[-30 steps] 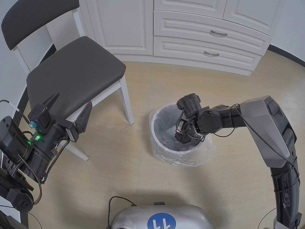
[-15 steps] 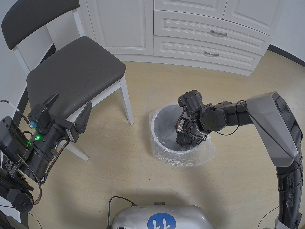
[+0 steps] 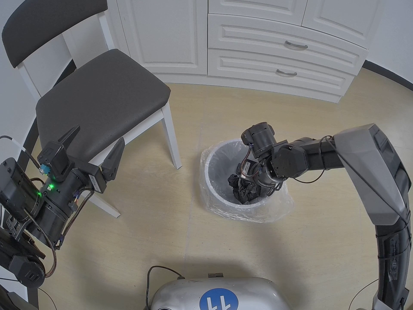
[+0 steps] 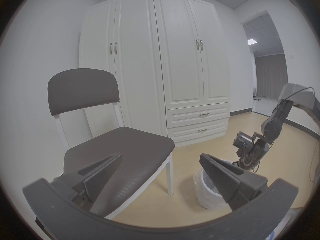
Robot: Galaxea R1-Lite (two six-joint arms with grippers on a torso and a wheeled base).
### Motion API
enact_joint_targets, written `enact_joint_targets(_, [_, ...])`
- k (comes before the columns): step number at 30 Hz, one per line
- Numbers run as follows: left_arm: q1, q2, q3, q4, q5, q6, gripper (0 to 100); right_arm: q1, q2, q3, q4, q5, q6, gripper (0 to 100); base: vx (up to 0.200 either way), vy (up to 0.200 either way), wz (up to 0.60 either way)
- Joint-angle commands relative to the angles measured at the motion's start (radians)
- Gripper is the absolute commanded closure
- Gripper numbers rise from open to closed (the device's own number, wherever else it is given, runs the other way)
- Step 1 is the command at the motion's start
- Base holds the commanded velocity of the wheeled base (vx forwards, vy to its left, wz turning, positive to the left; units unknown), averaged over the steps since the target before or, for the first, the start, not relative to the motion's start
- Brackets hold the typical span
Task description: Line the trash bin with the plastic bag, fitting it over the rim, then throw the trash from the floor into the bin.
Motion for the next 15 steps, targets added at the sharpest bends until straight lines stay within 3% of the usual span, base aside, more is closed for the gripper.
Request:
enact_joint_targets(1, [-0.001,0.0,0.003,-0.001,-0.001,0.0,0,0.0,-0.143,0.084,-0.001,0.0,-0.046,0,0.0,0.0,0.0])
enact_joint_targets(8, [-0.003,0.002,0.004,-0.001,-0.001,0.0,0,0.002,-0.317,0.197,-0.007,-0.001,-0.107,0,0.0,0.0,0.0])
enact_joint_targets(12, [-0.006,-0.003,0.027,-0.001,-0.002,0.002,0,-0.006,-0.434,0.335,-0.016,0.005,-0.219,0,0.0,0.0,0.0])
enact_joint_targets(15, [-0.02,-0.015,0.052,-0.001,-0.019,0.005,0,-0.009,-0.52,0.492,-0.111,0.012,-0.35,0,0.0,0.0,0.0])
